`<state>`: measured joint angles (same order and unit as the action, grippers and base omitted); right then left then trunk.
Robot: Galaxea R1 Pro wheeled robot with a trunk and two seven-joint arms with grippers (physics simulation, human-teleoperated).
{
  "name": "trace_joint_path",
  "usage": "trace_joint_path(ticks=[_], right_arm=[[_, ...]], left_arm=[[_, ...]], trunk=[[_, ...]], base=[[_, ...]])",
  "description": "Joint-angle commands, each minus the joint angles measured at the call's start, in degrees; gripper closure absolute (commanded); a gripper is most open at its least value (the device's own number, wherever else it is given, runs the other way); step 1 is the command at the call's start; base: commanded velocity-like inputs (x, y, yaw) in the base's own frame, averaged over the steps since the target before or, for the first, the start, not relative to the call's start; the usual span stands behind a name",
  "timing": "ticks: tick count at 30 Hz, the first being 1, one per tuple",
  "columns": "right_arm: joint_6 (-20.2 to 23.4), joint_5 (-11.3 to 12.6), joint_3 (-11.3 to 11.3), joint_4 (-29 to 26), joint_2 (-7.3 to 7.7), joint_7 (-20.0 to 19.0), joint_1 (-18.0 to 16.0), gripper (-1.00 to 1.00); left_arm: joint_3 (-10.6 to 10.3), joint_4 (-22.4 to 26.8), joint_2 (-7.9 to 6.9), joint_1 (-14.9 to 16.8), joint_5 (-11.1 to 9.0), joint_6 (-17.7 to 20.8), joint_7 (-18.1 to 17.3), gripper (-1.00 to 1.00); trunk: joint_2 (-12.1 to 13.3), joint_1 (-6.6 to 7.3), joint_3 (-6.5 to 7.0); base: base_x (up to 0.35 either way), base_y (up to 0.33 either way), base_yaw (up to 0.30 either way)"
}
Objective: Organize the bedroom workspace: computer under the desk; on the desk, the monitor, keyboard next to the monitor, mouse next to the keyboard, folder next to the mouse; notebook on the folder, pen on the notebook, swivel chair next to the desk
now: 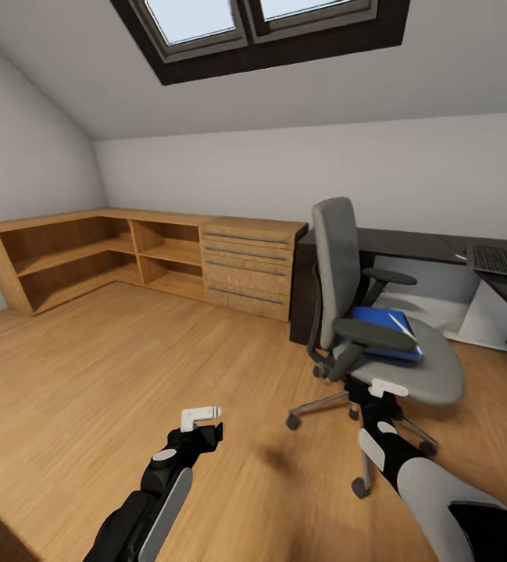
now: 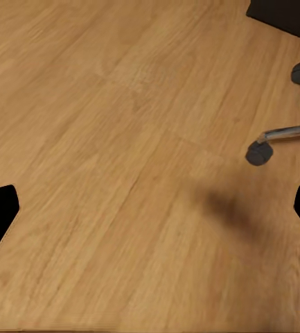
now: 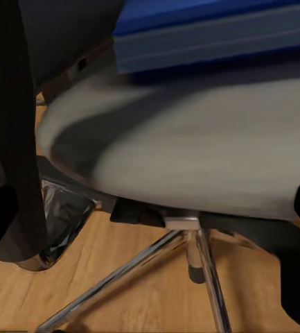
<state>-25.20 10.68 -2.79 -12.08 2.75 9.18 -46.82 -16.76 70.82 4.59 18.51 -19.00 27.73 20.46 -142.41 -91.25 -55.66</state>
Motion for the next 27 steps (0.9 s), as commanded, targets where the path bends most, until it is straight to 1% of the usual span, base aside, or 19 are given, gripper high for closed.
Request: trace_joint_path(ticks=[1,5,11,27], right_arm=[[-0.24,0.22,-0.11,0.03,0.0,-0.14,-0.03,-1.0],[-0.24,0.22,-0.14,0.04,0.06,-0.16,-0.03,-1.0],[-0.22,0.28,-0.19,0.03,0.07,-0.21,-0.03,-1.0],[-0.2,0.44,-0.27,0.01,0.38,-0.13,-0.03,-1.0]], left_arm=[[-0.12,0.02,-0.02,0.04,-0.6,0.11,0.57,-1.0],[-0.19,-1.23,0.01,0.04,-0.54,0.05,0.71,-1.0],[-0.14,-1.44,-0.01,0.05,-0.51,0.04,0.72,-1.0],[-0.12,-1.47,-0.02,0.07,-0.51,0.04,0.53,-1.0]], trunk=[[-0.02,0.01,-0.06],[-0.02,0.01,-0.06],[-0.02,0.01,0.02],[-0.02,0.01,0.96]], base=[[0.0,0.0,0.099],[0.0,0.0,0.035],[0.0,0.0,-0.033],[0.0,0.0,-0.187]])
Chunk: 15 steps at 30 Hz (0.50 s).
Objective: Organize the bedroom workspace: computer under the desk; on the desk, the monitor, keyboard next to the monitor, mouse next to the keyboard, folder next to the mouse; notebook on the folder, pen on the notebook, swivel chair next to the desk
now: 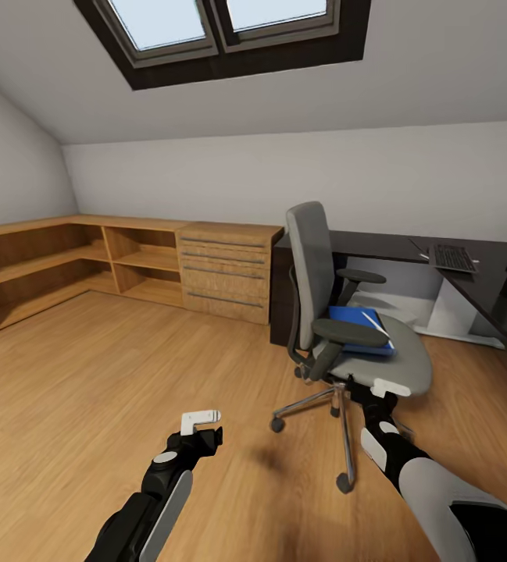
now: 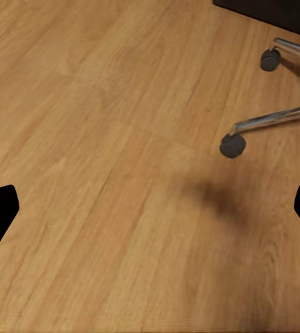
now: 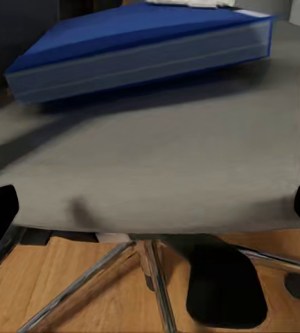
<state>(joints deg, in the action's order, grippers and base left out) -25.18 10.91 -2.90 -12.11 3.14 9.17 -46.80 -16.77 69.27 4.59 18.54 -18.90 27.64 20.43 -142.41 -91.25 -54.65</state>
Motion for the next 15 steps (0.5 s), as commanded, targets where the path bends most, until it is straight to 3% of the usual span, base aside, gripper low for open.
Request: trace_joint_path(ticks=[1,15], right_arm=[[-0.22,0.22,-0.17,0.02,0.01,-0.1,-0.04,-1.0],[-0.05,0.84,-0.4,0.07,0.6,0.06,-0.04,-1.0]], left_arm=[[-0.09,0.08,-0.02,0.04,-0.61,0.14,0.54,-1.0],[-0.02,0.08,-0.02,0.0,-0.52,0.14,0.49,-1.0]], trunk=[[-0.02,0.01,0.01],[-0.02,0.01,0.87]], base=[[0.0,0.0,-0.197],[0.0,0.0,-0.197]])
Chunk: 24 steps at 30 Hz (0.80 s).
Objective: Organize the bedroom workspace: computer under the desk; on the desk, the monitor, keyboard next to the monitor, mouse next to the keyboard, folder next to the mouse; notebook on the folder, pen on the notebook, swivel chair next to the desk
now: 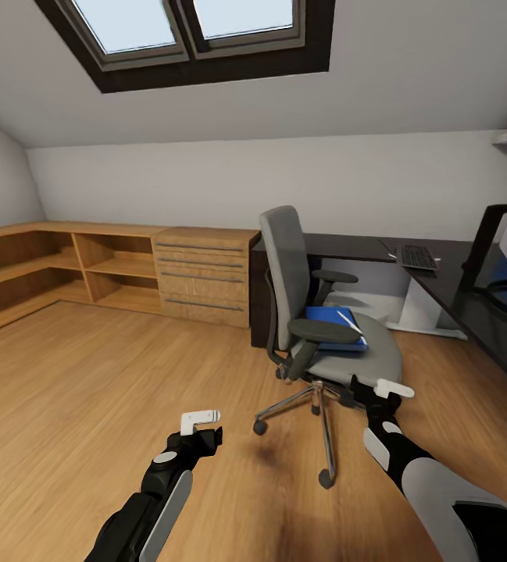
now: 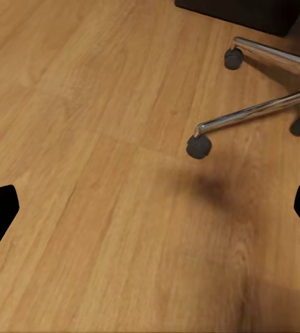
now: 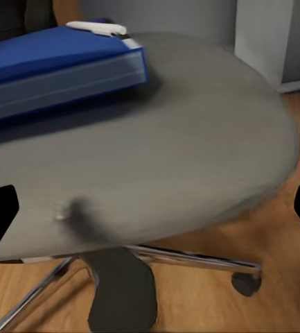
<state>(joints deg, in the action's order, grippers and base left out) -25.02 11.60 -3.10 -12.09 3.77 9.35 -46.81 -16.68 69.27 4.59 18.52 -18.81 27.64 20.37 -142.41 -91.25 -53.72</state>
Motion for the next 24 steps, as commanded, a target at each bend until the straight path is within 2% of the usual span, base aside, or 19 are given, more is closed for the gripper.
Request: trace_joint_path(ticks=[1,11,14,15,18,24], right_arm=[[-0.21,0.15,-0.2,0.05,-0.01,-0.03,-0.04,-1.0],[-0.07,0.33,-0.46,0.12,0.03,1.39,-0.04,-1.0],[0.07,1.09,-1.02,0.33,0.06,1.51,-0.06,-1.0],[0.26,3.3,-2.01,0.6,0.08,1.54,-0.05,-1.0],[1.21,7.42,-2.61,0.75,0.61,1.36,-0.04,-1.0],[3.79,13.03,-2.8,0.82,1.4,0.91,-0.04,-1.0]], left_arm=[[-0.11,0.08,-0.02,0.03,-0.61,0.14,0.55,-1.0],[-0.11,0.08,-0.02,0.03,-0.54,0.14,0.54,-1.0],[-0.09,0.08,-0.02,0.03,-0.51,0.14,0.54,-1.0],[-0.05,0.12,-0.06,0.03,-0.52,0.14,0.54,-1.0],[-0.03,0.15,-0.1,0.03,-0.51,0.14,0.54,-1.0],[-0.02,0.16,-0.08,0.03,-0.48,0.14,0.54,-1.0]], trunk=[[-0.02,0.01,0.0],[-0.02,0.01,0.62],[-0.02,0.01,0.81],[-0.02,0.01,0.87],[-0.02,0.01,1.05],[-0.02,0.01,1.41]], base=[[0.0,0.0,-0.197],[0.0,0.0,-0.197],[0.0,0.0,-0.197],[0.0,0.0,-0.197],[0.0,0.0,-0.198],[0.0,0.0,-0.2]])
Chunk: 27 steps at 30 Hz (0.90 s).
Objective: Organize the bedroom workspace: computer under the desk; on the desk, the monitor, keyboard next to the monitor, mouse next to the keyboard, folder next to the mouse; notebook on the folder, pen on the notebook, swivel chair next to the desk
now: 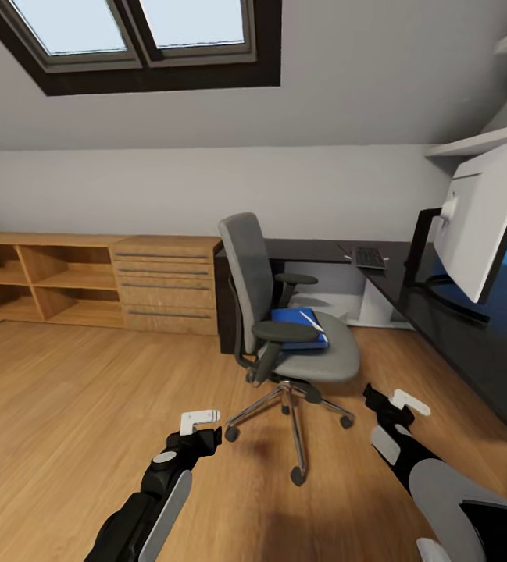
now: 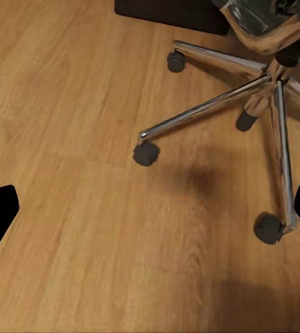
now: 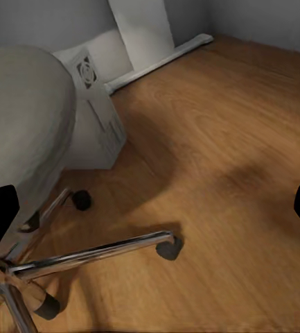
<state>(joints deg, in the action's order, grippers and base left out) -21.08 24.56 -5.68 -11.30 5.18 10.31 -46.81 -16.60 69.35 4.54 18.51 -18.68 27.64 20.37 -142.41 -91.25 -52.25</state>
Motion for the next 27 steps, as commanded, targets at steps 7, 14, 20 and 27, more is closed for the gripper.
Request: trace_joint_path(ticks=[7,14,20,27], right_arm=[[1.33,3.86,-0.27,0.06,0.0,-3.09,-0.04,-1.0],[1.39,4.16,-0.21,0.13,-0.31,-4.75,-0.04,-1.0],[1.48,4.1,-0.08,0.11,-0.45,-4.91,-0.04,-1.0],[1.48,4.02,-0.09,0.06,-0.47,-4.94,-0.04,-1.0]], left_arm=[[0.01,0.1,-0.07,0.03,-0.57,0.12,0.59,-1.0],[-0.03,0.39,-1.01,0.04,-0.57,0.06,0.64,-1.0],[-0.08,0.43,-1.18,0.04,-0.57,0.05,0.64,-1.0],[-0.15,0.43,-1.19,0.04,-0.63,0.01,0.55,-1.0]], trunk=[[-0.03,0.01,0.14],[-0.03,0.01,0.16],[-0.03,0.01,0.16],[-0.03,0.01,0.16]], base=[[0.0,0.0,-0.11],[0.0,0.0,-0.011],[0.0,0.0,-0.001],[0.043,0.009,0.0]])
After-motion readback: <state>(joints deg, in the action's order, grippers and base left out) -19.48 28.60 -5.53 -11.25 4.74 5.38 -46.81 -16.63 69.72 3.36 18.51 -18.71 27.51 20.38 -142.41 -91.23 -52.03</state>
